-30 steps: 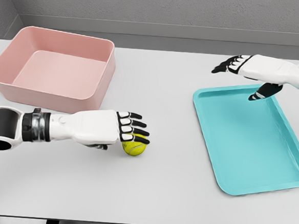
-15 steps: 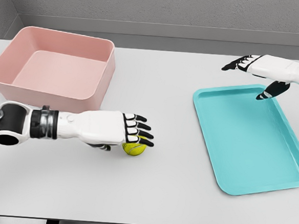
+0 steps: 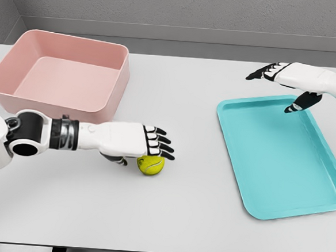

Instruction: Put the tennis from the blue tray into the pink basket with both arms

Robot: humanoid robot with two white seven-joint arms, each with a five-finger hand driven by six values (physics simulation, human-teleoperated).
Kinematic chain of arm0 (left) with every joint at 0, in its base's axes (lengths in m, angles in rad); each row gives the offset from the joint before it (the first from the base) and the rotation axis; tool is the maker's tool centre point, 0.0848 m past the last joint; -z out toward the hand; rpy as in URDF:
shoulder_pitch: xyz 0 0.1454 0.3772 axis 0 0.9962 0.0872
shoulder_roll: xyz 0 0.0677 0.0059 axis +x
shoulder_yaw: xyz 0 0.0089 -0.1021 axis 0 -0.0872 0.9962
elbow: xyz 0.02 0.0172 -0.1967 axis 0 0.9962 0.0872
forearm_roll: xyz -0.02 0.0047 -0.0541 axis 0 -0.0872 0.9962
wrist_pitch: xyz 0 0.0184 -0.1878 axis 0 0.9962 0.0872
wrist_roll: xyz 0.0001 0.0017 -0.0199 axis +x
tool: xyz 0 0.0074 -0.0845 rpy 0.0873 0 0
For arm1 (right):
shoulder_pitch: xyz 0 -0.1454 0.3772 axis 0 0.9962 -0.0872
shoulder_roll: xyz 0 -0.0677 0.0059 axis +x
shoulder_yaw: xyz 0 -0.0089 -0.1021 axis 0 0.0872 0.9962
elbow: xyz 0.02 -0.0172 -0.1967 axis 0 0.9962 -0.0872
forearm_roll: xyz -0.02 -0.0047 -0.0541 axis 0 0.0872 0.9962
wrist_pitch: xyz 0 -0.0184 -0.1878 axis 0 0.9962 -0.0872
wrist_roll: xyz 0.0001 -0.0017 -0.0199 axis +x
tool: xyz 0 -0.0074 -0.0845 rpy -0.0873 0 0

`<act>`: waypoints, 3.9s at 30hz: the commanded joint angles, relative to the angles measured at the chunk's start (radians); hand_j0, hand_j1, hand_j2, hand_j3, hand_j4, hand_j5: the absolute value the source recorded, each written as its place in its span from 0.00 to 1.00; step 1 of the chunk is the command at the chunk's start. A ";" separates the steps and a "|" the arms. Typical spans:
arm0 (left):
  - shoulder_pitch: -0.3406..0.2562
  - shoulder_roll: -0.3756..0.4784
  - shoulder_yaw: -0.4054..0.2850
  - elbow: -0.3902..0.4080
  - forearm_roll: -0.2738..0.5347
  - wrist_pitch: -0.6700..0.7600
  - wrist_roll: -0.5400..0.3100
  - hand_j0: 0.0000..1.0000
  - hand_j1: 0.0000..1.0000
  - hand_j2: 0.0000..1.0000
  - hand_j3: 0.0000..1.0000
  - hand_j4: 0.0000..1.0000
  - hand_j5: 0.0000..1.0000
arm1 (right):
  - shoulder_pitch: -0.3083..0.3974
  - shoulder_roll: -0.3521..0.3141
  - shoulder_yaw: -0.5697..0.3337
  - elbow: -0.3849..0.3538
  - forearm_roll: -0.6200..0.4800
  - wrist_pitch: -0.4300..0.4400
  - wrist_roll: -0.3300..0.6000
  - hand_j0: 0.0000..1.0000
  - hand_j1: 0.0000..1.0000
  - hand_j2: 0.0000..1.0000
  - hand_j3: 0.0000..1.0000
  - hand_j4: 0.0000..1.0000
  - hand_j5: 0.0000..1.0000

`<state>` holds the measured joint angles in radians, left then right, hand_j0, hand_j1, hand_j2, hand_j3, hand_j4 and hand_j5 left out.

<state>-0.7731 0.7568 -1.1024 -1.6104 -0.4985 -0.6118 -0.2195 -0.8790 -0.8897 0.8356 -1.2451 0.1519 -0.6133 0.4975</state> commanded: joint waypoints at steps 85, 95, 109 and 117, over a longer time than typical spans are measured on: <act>-0.037 0.036 -0.034 -0.037 0.066 0.001 -0.009 0.52 0.52 0.52 0.52 0.52 0.52 | 0.025 -0.006 -0.047 0.000 -0.006 0.002 0.000 1.00 1.00 1.00 1.00 1.00 1.00; -0.084 0.065 -0.034 -0.062 0.101 0.001 -0.009 0.52 0.52 0.52 0.52 0.52 0.52 | 0.025 -0.008 -0.047 0.000 -0.008 0.002 0.000 1.00 1.00 1.00 1.00 1.00 1.00; -0.144 0.122 -0.034 -0.082 0.138 0.001 -0.011 0.51 0.51 0.51 0.51 0.51 0.51 | 0.025 -0.009 -0.047 0.000 -0.006 0.002 0.000 1.00 1.00 1.00 1.00 1.00 1.00; -0.183 0.157 -0.033 -0.069 0.167 0.001 -0.011 0.51 0.51 0.51 0.51 0.51 0.51 | 0.025 -0.014 -0.047 0.000 -0.008 0.002 0.000 1.00 1.00 1.00 1.00 1.00 1.00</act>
<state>-0.9557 0.9035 -1.1368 -1.6833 -0.3450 -0.6121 -0.2288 -0.8544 -0.9013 0.7895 -1.2453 0.1511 -0.6133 0.4972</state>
